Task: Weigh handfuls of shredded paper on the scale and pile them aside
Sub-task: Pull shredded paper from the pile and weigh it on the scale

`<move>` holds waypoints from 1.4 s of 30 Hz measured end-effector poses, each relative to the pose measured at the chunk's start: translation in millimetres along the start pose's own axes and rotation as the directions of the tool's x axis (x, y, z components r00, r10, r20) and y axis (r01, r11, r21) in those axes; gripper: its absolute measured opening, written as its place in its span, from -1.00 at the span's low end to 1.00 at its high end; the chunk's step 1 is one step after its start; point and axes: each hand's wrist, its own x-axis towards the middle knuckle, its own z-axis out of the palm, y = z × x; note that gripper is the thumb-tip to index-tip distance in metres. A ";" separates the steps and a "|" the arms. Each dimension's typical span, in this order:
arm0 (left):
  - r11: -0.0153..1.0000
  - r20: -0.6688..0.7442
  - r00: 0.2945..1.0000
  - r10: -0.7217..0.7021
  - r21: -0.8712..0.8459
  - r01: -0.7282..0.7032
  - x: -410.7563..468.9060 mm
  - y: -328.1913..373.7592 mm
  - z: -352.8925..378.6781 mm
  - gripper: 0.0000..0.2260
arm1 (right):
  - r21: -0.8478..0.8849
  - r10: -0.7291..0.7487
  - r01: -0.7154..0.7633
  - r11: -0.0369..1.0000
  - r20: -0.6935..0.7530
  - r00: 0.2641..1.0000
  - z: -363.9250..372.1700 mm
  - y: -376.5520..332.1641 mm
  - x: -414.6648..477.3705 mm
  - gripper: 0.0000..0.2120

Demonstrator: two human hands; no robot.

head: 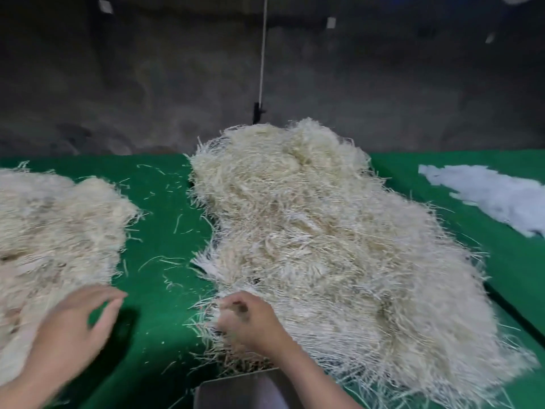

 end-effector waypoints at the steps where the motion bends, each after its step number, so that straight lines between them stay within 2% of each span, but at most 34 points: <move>1: 0.998 -0.009 1.000 0.026 -0.054 -0.026 -7.4 31.3 -3.7 -0.84 | 0.015 0.028 -0.027 1.000 -0.065 0.997 -15.2 8.0 -2.0 -0.64; 2: 0.996 0.001 0.997 0.075 -0.039 -0.075 -15.2 59.7 -2.7 -0.82 | 0.019 0.037 -0.035 0.999 -0.150 0.988 -32.1 13.5 -2.8 -0.62; 4: 0.985 0.064 0.989 0.134 -0.114 -0.127 -23.8 102.6 7.6 -0.78 | -0.011 -0.002 -0.002 1.000 -0.337 0.942 -69.8 20.6 0.5 -0.55; 6: 0.965 0.111 0.984 0.138 -0.237 -0.108 -24.2 131.6 19.4 -0.78 | -0.168 -0.106 0.029 0.985 -0.473 0.875 -108.2 25.4 14.2 -0.47; 7: 0.958 0.147 0.979 0.139 -0.272 -0.095 -23.5 145.1 24.2 -0.78 | -0.250 -0.131 0.006 0.968 -0.487 0.863 -126.0 26.8 25.1 -0.40; 9: 0.939 0.193 0.964 0.183 -0.326 -0.113 -24.1 172.9 33.4 -0.75 | -0.360 -0.114 -0.064 0.931 -0.452 0.885 -155.0 28.0 51.7 -0.20; 11: 0.907 0.144 0.964 0.225 -0.391 -0.154 -21.7 195.4 41.8 -0.65 | -0.470 -0.057 -0.121 0.874 -0.346 0.936 -175.6 27.8 81.5 -0.02; 13: 0.880 0.117 0.970 0.213 -0.454 -0.138 -16.6 216.6 46.9 -0.54 | -0.648 -0.006 -0.144 0.748 -0.223 0.975 -187.5 32.2 107.6 0.03; 15: 0.866 0.087 0.962 0.259 -0.462 -0.192 -14.2 233.4 54.6 -0.55 | -0.717 0.079 -0.158 0.679 -0.142 0.987 -193.0 44.8 122.6 -0.02; 18: 0.867 0.087 0.967 0.238 -0.469 -0.171 -11.1 243.9 72.8 -0.58 | -0.695 0.190 -0.201 0.691 -0.094 0.977 -195.8 73.9 123.5 -0.22; 21: 0.847 0.066 0.982 0.177 -0.518 -0.118 -9.2 249.5 86.0 -0.57 | -0.694 0.090 -0.140 0.706 -0.107 0.990 -199.4 97.4 106.7 -0.35; 24: 0.894 -0.002 0.984 0.178 -0.417 -0.163 -6.3 259.0 98.1 -0.66 | -0.659 -0.025 -0.074 0.748 -0.139 0.990 -207.6 110.3 85.3 -0.35; 27: 0.902 -0.018 0.986 0.167 -0.401 -0.161 -7.3 263.9 105.1 -0.69 | -0.545 -0.034 -0.093 0.833 -0.218 0.975 -218.9 114.2 62.6 -0.34; 31: 0.900 -0.011 0.994 0.109 -0.424 -0.104 -7.3 264.8 107.5 -0.63 | -0.516 -0.118 -0.071 0.853 -0.324 0.939 -232.6 100.4 33.5 -0.28; 34: 0.883 -0.012 0.999 0.030 -0.468 -0.032 -8.5 268.0 102.2 -0.64 | -0.461 -0.236 0.027 0.887 -0.403 0.884 -244.6 72.0 16.1 -0.28; 37: 0.851 -0.012 0.999 -0.046 -0.523 0.033 -10.9 272.1 96.2 -0.67 | -0.493 -0.334 0.115 0.862 -0.383 0.861 -246.8 52.3 0.7 -0.31; 39: 0.800 0.013 0.991 -0.135 -0.588 0.117 -13.1 279.1 95.1 -0.75 | -0.533 -0.296 0.101 0.840 -0.294 0.909 -239.8 50.2 -5.3 -0.35; 40: 0.741 0.054 0.979 -0.195 -0.646 0.183 -14.9 283.4 96.5 -0.77 | -0.536 -0.238 0.068 0.841 -0.255 0.937 -233.4 53.6 -6.0 -0.36; 42: 0.657 0.147 0.955 -0.258 -0.698 0.285 -17.4 296.3 101.3 -0.57 | -0.497 -0.099 -0.017 0.868 -0.207 0.973 -214.6 61.1 -6.9 -0.38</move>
